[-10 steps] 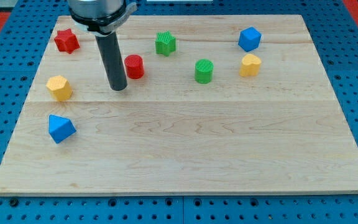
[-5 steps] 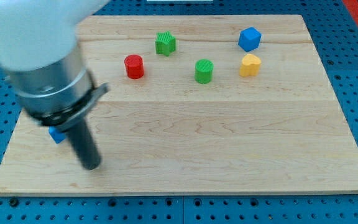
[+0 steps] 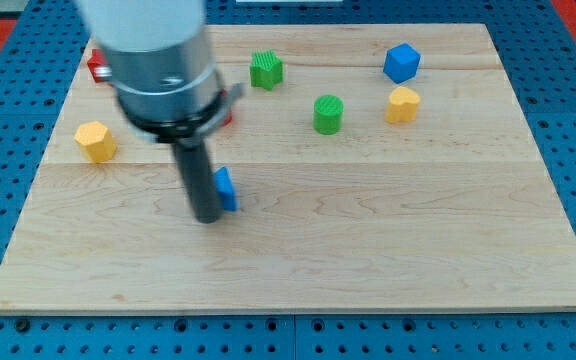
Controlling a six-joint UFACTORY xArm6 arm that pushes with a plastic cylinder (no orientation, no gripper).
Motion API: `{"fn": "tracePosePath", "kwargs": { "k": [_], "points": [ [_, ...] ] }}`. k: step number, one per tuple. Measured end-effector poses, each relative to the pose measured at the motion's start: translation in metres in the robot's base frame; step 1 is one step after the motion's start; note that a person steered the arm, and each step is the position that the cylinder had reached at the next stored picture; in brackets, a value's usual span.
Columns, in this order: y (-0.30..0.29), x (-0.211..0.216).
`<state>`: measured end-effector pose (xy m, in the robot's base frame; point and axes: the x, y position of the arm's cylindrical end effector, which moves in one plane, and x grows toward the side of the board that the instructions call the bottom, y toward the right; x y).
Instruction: Move the blue triangle towards the right center of the board
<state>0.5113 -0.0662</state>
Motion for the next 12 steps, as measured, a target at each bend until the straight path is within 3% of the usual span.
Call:
{"fn": "tracePosePath", "kwargs": {
  "k": [2,7,8,9,11,12],
  "points": [
    [-0.047,-0.012],
    [-0.03,-0.02],
    [-0.061,-0.026],
    [-0.033,-0.039],
    [0.086,-0.044],
    [0.098,-0.033]
  ]
}}
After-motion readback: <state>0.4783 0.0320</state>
